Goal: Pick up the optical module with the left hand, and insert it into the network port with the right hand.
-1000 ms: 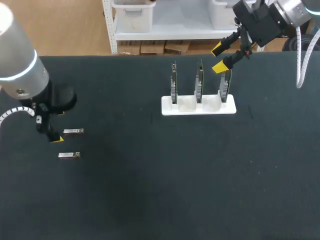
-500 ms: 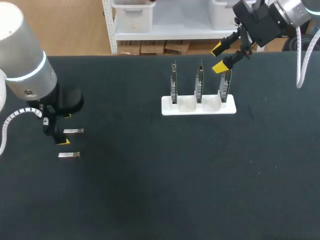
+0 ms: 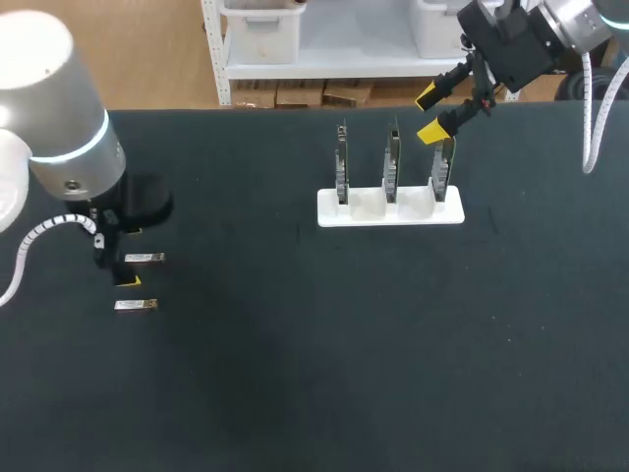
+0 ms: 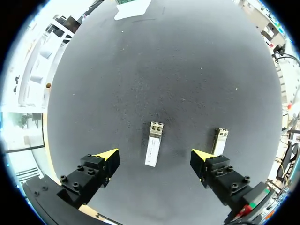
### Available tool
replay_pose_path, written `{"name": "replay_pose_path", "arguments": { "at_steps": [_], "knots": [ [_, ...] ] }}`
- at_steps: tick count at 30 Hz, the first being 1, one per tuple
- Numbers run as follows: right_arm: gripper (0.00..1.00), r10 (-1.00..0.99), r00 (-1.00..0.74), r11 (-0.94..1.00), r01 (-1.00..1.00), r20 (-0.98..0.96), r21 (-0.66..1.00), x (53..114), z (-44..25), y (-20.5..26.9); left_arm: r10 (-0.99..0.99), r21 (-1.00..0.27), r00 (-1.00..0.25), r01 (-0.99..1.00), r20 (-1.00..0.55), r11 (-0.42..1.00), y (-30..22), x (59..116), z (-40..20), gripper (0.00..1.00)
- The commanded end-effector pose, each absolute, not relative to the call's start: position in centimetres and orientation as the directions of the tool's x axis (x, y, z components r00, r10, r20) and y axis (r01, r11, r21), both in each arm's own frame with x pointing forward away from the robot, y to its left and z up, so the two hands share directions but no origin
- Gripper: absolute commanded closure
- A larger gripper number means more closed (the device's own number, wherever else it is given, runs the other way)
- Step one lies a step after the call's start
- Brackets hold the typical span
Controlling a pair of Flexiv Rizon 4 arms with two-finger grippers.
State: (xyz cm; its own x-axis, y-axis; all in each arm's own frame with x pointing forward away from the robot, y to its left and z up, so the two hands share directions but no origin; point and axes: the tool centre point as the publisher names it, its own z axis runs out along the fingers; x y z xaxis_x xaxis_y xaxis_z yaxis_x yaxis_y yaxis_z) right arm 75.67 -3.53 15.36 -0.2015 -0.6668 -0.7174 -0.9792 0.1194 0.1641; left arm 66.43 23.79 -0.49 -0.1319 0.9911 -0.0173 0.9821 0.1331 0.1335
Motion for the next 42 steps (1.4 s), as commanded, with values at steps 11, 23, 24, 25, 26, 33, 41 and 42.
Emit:
{"name": "replay_pose_path", "arguments": {
  "at_steps": [11,23,24,25,26,33,41,42],
  "knots": [
    [0.00,-0.667,-0.202,0.122,-0.979,-0.718,0.162,75.6,15.4,-3.5,0.990,0.127,-0.144,0.982,0.003,0.143,24.0,67.4,-1.0,0.00],
    [0.00,-0.667,-0.202,0.122,-0.979,-0.718,0.162,75.6,15.4,-3.5,0.991,0.097,-0.135,0.986,0.018,0.132,24.3,67.2,-1.7,0.00],
    [0.00,-0.667,-0.202,0.122,-0.979,-0.718,0.162,75.6,15.4,-3.5,0.991,0.097,-0.134,0.987,0.019,0.131,24.3,67.2,-1.8,0.00],
    [0.00,-0.667,-0.202,0.122,-0.979,-0.718,0.162,75.6,15.4,-3.5,0.991,0.098,-0.133,0.987,0.020,0.130,24.3,67.3,-1.8,0.00],
    [0.00,-0.667,-0.202,0.122,-0.979,-0.718,0.162,75.6,15.4,-3.5,0.991,0.098,-0.133,0.987,0.021,0.130,24.3,67.3,-1.8,0.00],
    [0.00,-0.667,-0.202,0.122,-0.979,-0.718,0.162,75.6,15.4,-3.5,0.989,0.103,-0.141,0.985,0.036,0.136,24.6,67.6,-2.0,0.00],
    [0.00,-0.667,-0.202,0.122,-0.979,-0.718,0.162,75.6,15.4,-3.5,0.988,0.101,-0.144,0.985,0.050,0.138,24.7,67.8,-1.9,0.00],
    [0.00,-0.667,-0.202,0.122,-0.979,-0.718,0.162,75.6,15.4,-3.5,0.988,0.100,-0.145,0.985,0.053,0.139,24.8,67.8,-2.0,0.00]
  ]
}}
